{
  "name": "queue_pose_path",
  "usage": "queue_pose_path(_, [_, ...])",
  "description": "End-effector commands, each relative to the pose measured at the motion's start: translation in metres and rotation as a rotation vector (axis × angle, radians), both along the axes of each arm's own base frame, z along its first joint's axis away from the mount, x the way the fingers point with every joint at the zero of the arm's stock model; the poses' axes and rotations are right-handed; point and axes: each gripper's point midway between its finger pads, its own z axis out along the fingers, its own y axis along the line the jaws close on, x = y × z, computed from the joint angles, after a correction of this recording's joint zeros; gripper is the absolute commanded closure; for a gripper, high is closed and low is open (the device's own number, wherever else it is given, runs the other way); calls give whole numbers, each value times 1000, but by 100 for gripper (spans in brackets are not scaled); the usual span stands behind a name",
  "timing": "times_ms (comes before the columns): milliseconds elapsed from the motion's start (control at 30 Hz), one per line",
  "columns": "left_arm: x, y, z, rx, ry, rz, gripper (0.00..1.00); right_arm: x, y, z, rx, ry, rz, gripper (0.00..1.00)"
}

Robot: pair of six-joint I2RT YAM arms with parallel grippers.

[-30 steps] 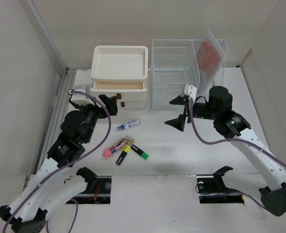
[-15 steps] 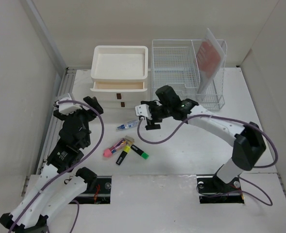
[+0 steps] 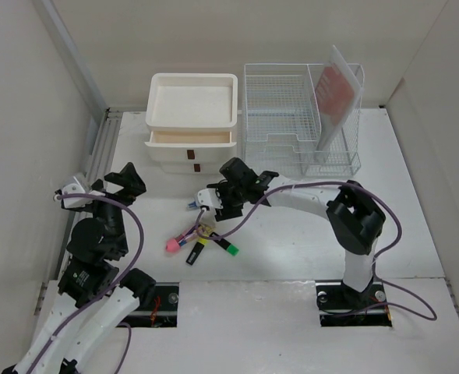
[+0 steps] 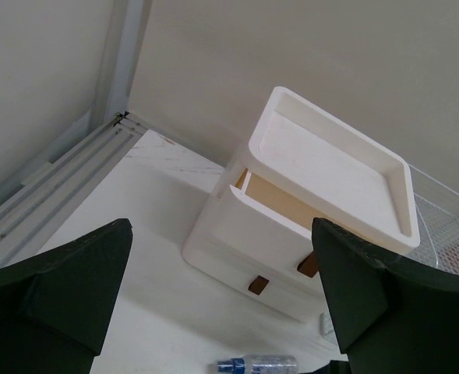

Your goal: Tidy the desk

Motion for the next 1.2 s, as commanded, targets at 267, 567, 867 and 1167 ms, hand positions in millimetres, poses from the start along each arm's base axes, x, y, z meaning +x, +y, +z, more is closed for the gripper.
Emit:
queue_pose_path(267, [-6, -2, 14, -24, -76, -42, 0, 51, 34, 8, 60, -106, -186, 31])
queue_pose_path(567, [-11, -2, 17, -24, -100, -59, 0, 47, 39, -14, -20, -36, -144, 31])
queue_pose_path(867, [-15, -1, 20, -32, -118, -68, 0, 28, 38, -43, -95, 48, -74, 32])
queue_pose_path(1167, [-17, 0, 24, -42, -134, -67, 0, 19, 34, -56, -133, 92, -41, 62])
